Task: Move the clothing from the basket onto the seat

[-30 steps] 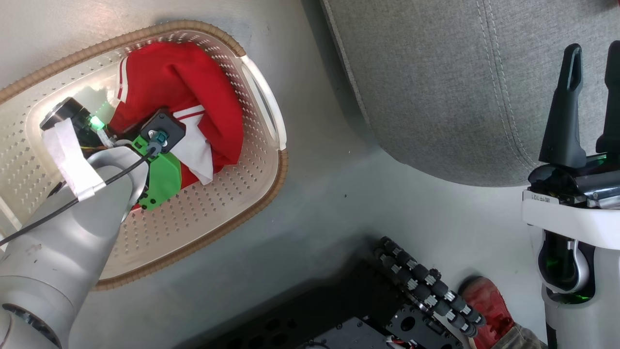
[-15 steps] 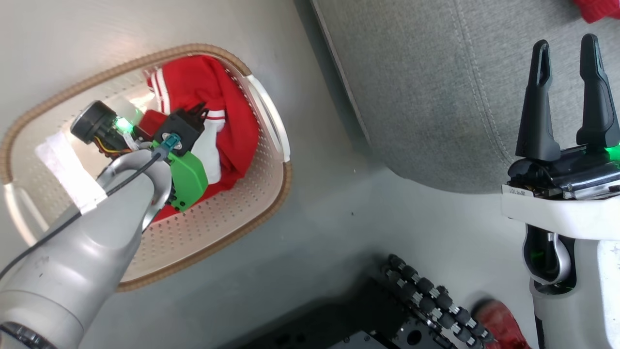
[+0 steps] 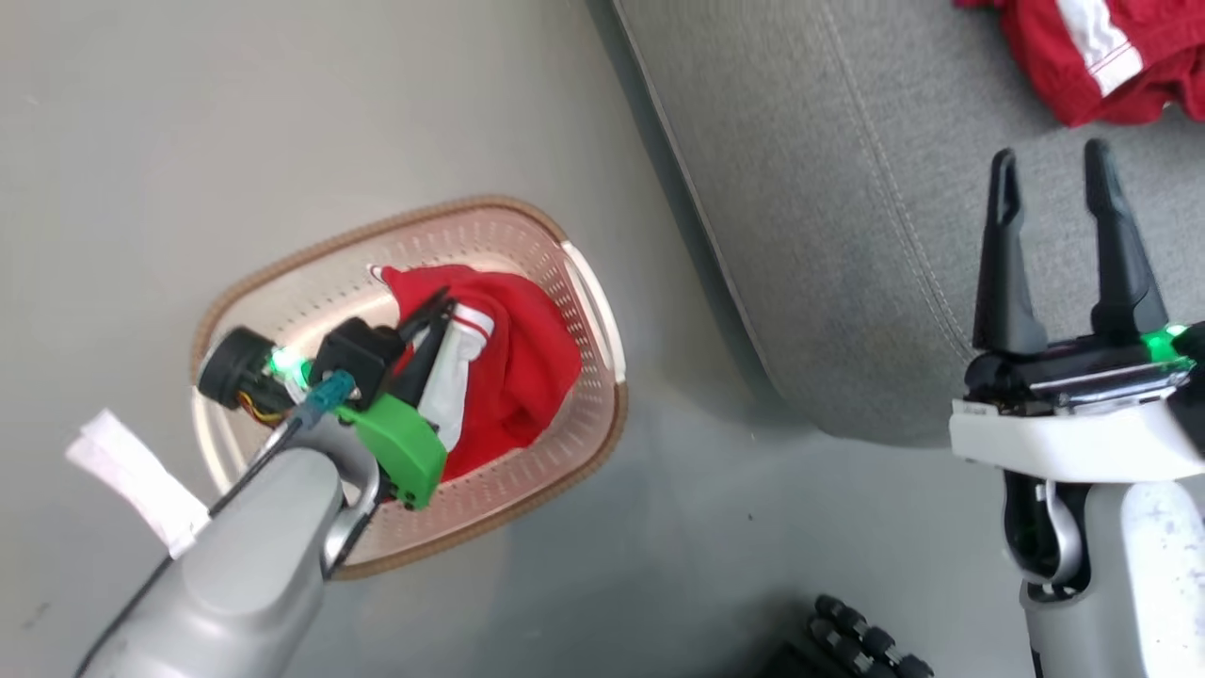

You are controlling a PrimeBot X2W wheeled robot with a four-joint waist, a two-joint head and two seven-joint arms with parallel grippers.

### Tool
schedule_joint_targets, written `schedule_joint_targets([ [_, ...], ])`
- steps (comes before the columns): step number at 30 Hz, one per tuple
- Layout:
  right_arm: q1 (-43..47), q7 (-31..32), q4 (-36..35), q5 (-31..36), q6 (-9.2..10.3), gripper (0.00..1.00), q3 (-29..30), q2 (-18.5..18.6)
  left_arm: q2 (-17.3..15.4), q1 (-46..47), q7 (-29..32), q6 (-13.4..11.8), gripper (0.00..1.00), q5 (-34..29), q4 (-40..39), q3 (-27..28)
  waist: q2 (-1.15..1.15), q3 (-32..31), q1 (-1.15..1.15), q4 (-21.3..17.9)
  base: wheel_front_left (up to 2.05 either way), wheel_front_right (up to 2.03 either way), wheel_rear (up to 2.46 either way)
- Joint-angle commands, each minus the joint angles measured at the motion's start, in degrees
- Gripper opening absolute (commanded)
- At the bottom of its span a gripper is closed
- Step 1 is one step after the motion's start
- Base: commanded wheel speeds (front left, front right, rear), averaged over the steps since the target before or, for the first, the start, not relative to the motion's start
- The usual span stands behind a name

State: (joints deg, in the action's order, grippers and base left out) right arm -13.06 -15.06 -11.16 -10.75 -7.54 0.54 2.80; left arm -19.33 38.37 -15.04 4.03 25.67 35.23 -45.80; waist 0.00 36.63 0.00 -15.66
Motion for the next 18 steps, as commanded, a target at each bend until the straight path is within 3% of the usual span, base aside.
schedule_joint_targets([
  [1, 1.43, -0.19, 0.64, 0.51, 0.10, 1.00, -0.19, 0.17, 0.56, -2.55, -0.17, -0.19, 0.00, 0.02, -1.41, 1.33, 0.00, -9.22, 0.00, 5.20, 0.00, 0.00, 0.00],
  [18, 10.66, -0.18, 8.00, 3.44, 0.10, 1.00, -3.21, 0.15, 7.44, -16.32, -0.18, -1.47, 0.00, -6.75, -17.58, 14.38, 0.00, -30.28, 0.00, 8.65, 0.00, 0.00, 0.00],
])
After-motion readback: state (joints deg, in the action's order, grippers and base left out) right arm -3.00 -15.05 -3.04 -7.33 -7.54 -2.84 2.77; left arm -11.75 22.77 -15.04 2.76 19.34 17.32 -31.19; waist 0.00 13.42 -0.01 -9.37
